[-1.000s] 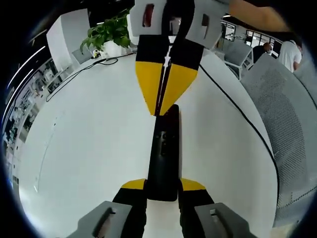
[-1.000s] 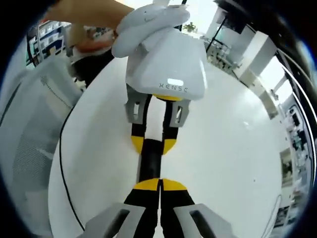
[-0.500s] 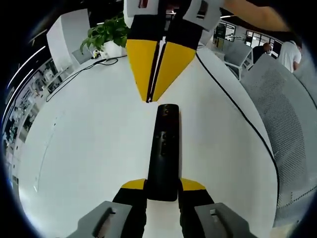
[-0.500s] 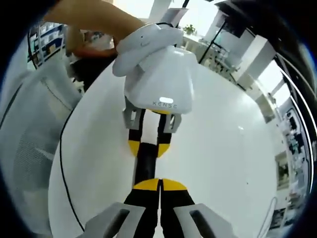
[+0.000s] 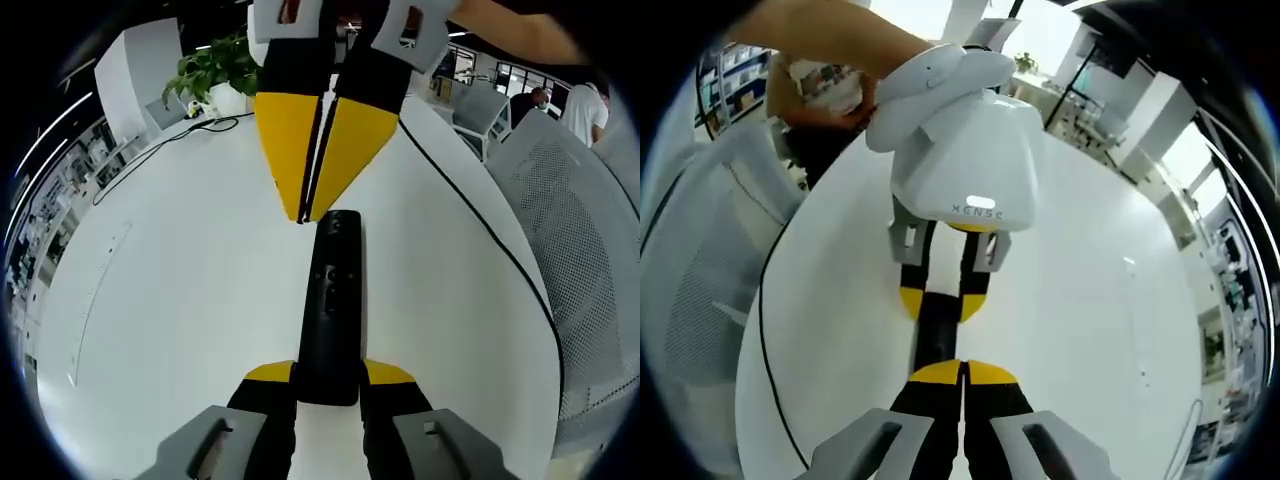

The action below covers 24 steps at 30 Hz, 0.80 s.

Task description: Press the specified remote control buttons in sequence, fully releasing each button before pressing the next.

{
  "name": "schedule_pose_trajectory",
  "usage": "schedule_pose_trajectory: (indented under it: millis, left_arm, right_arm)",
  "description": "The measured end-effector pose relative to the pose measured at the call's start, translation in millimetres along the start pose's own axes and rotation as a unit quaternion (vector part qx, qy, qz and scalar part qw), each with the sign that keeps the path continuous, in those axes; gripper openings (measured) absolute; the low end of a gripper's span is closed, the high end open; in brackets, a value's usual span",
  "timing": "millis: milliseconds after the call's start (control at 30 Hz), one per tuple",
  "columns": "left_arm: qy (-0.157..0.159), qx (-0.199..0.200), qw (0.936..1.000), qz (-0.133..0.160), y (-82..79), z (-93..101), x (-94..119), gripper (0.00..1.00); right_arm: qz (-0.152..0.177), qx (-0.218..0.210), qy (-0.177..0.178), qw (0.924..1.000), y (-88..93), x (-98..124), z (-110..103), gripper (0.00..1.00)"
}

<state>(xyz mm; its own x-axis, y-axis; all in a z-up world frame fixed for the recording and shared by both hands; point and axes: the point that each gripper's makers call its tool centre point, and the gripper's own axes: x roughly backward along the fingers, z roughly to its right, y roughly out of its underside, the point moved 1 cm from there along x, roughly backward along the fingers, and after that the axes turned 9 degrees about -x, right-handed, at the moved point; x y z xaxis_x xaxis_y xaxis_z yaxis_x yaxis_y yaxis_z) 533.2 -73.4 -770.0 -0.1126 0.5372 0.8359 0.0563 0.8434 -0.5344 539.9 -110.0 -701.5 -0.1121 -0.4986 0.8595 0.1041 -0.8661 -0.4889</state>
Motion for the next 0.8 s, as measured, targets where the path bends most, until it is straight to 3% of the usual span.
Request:
schedule_pose_trajectory:
  millis: [800]
  left_arm:
    - [-0.002, 0.001, 1.0, 0.01, 0.2, -0.1, 1, 0.23]
  right_arm:
    - [-0.01, -0.017, -0.026, 0.9995, 16.7, -29, -8, 0.0]
